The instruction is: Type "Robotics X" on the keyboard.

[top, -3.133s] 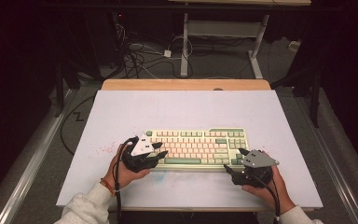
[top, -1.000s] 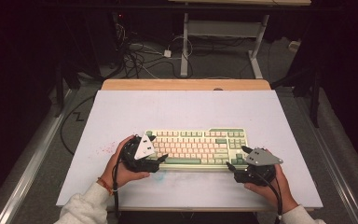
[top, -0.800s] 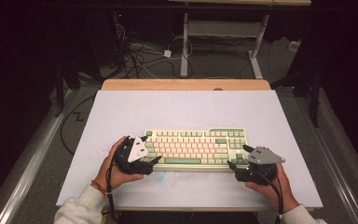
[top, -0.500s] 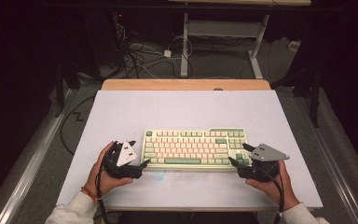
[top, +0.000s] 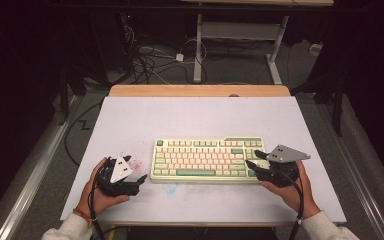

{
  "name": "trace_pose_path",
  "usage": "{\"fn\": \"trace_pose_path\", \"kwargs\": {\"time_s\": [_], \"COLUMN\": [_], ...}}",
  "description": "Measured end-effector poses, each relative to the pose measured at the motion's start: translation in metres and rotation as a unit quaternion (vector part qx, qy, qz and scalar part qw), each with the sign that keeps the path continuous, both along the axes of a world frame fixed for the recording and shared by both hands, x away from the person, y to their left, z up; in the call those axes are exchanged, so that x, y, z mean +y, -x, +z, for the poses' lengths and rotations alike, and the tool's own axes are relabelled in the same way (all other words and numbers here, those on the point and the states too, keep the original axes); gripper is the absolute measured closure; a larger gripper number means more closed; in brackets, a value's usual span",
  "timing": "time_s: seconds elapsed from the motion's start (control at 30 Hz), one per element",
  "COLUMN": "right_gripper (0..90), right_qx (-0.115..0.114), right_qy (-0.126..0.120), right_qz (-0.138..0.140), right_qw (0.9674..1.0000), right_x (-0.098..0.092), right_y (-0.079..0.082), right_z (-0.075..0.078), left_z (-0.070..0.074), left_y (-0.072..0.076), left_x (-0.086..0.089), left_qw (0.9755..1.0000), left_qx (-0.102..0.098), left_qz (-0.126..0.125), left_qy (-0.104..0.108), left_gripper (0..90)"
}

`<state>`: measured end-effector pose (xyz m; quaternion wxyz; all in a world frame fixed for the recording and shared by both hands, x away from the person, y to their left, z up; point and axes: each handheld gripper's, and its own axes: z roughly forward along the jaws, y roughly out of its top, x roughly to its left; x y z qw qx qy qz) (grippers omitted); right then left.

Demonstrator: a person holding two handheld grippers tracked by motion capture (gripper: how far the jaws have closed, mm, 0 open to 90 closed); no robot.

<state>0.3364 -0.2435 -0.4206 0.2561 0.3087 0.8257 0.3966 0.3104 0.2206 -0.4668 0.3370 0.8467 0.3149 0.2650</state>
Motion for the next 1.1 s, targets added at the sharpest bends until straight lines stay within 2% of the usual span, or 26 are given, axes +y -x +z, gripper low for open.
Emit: {"fn": "trace_pose_path", "kwargs": {"time_s": [0.07,0.4,0.53,0.6,0.7,0.73,1.0,1.03,1.1], "right_gripper": [62.8,89.6,90.0,90.0,90.0,90.0,90.0,90.0,90.0], "right_qx": [0.005,0.045,0.061,0.069,0.075,0.078,0.085,0.088,0.084], "right_qy": [0.006,0.039,0.051,0.058,0.065,0.066,0.063,0.064,0.063], "right_qz": [0.006,0.031,0.041,0.042,0.047,0.046,0.049,0.049,0.050], "right_qw": [1.0000,0.9978,0.9960,0.9951,0.9940,0.9937,0.9932,0.9928,0.9932], "right_x": [0.003,0.021,0.027,0.029,0.029,0.028,0.027,0.028,0.028], "right_y": [-0.003,-0.023,-0.031,-0.033,-0.036,-0.036,-0.036,-0.035,-0.034], "right_z": [0.000,-0.006,-0.014,-0.019,-0.025,-0.026,-0.030,-0.031,-0.034], "left_z": [-0.001,-0.004,-0.003,-0.003,-0.003,-0.004,-0.003,-0.004,-0.003], "left_y": [0.001,0.002,0.002,0.002,0.002,0.003,0.002,0.003,0.002], "left_x": [0.002,0.001,0.002,0.002,0.001,0.001,0.000,0.000,0.001], "left_qw": [1.0000,0.9999,0.9999,1.0000,1.0000,0.9998,0.9999,0.9998,0.9996], "left_qx": [0.000,0.007,0.009,0.004,0.007,0.014,0.010,0.018,0.021], "left_qz": [0.008,0.008,0.008,0.006,0.006,0.009,0.005,0.007,0.009], "left_qy": [0.000,-0.001,0.005,0.003,0.003,0.006,0.003,0.007,0.014], "left_gripper": [18.6,18.9,19.0,19.4,19.9,20.4,20.6,20.9,22.2]}}
